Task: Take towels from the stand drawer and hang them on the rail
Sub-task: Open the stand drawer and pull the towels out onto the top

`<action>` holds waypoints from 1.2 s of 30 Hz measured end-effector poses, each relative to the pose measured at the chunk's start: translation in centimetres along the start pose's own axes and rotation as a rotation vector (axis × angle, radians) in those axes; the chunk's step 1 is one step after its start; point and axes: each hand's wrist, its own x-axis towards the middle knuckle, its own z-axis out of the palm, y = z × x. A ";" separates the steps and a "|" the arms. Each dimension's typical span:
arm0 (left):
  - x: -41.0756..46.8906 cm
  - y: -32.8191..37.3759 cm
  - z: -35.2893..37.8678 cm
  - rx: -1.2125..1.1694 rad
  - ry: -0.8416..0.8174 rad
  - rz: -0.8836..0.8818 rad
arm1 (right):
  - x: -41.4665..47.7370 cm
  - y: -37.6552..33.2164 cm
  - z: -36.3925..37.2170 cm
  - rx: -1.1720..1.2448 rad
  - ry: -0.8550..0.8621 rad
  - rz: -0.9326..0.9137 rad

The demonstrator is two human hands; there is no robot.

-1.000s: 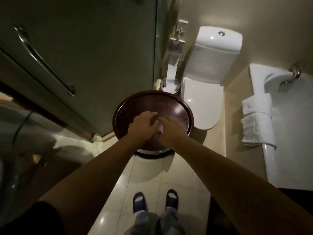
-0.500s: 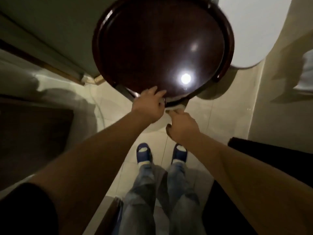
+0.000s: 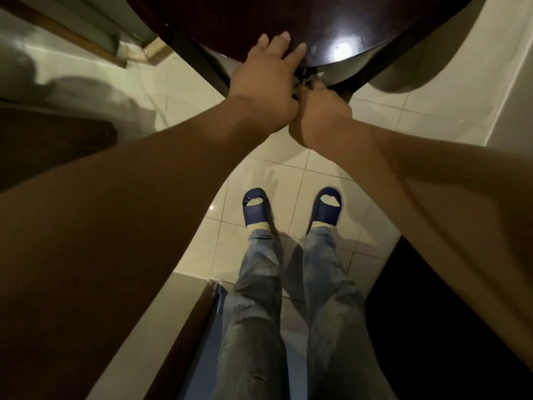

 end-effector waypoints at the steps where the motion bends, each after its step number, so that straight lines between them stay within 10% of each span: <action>1: 0.0 -0.2 0.3 -0.006 0.004 0.005 | 0.5 0.0 0.3 -0.003 0.019 -0.022; 13: 0.5 0.8 3.1 0.245 0.153 0.007 | 2.1 0.3 2.8 -0.151 0.077 -0.087; 20: 0.9 0.6 3.4 0.357 0.231 -0.009 | -5.9 2.2 9.1 0.003 -0.218 0.036; 27: 1.0 0.7 3.5 0.325 0.238 -0.010 | -3.6 2.7 8.1 0.123 0.286 -0.052; 36: 1.2 1.2 3.6 0.271 0.245 -0.041 | 2.4 1.4 3.7 -0.054 0.221 -0.084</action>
